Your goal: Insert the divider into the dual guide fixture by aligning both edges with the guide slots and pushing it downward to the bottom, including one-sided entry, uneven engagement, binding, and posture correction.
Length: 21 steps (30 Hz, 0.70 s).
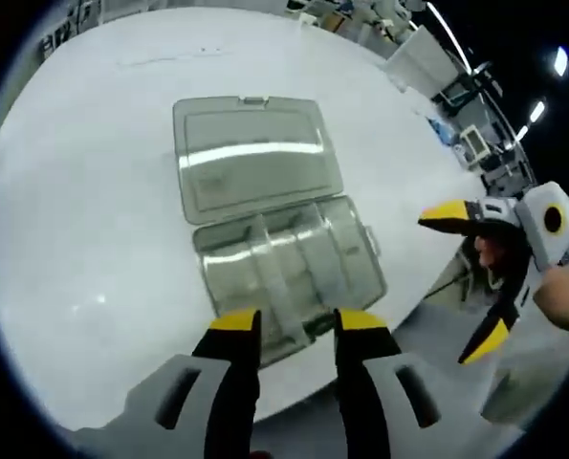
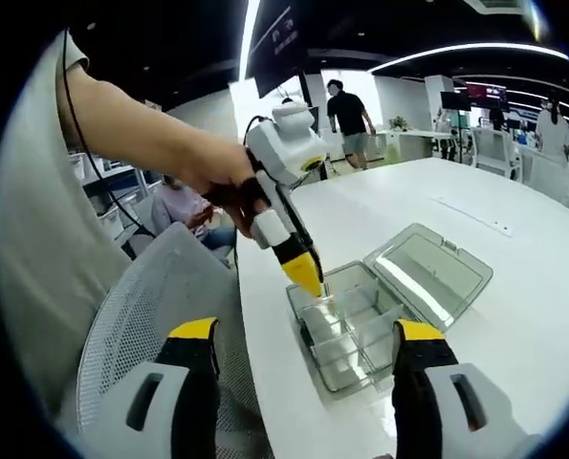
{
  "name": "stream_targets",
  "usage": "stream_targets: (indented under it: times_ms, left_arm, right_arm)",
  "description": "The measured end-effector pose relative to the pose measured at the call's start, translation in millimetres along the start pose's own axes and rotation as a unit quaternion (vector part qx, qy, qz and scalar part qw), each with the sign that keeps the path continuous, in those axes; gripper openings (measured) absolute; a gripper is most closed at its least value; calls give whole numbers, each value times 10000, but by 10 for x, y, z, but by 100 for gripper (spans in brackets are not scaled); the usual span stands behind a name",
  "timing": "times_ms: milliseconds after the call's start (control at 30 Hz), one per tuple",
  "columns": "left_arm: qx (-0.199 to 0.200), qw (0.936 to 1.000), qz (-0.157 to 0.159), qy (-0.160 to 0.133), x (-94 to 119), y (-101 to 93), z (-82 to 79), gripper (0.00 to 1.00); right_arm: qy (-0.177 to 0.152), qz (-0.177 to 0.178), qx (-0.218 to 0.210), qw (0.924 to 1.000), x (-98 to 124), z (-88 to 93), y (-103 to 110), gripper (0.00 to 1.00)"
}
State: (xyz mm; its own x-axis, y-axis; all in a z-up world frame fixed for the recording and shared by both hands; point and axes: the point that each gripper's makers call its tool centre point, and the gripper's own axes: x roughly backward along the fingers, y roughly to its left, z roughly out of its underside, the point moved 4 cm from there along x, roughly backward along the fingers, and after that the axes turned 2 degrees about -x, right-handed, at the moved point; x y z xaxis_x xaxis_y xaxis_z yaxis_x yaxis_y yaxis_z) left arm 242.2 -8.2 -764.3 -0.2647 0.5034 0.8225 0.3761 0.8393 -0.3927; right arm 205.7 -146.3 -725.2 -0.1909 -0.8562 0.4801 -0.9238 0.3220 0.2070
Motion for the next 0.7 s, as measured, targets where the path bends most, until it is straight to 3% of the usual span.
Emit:
stream_targets:
  times_ms: [100,167,300,700]
  left_arm:
    - [-37,9998,52,-193,33,-20,17,36]
    - [-310,9981,107,-525,64,-55,-12,43]
    - [-492,9957,161,-771,151,-109,17,49]
    - [-634,9843,219,-1634,374,-261,61,64]
  right_arm:
    - [13,-18,-17,10000,21,14,-3,72]
    - [46,-24,2,10000,40,27,-9,73]
    - [51,-35,13,10000,85,38,-25,73]
    - [74,-120,65,9999,199,37,-57,74]
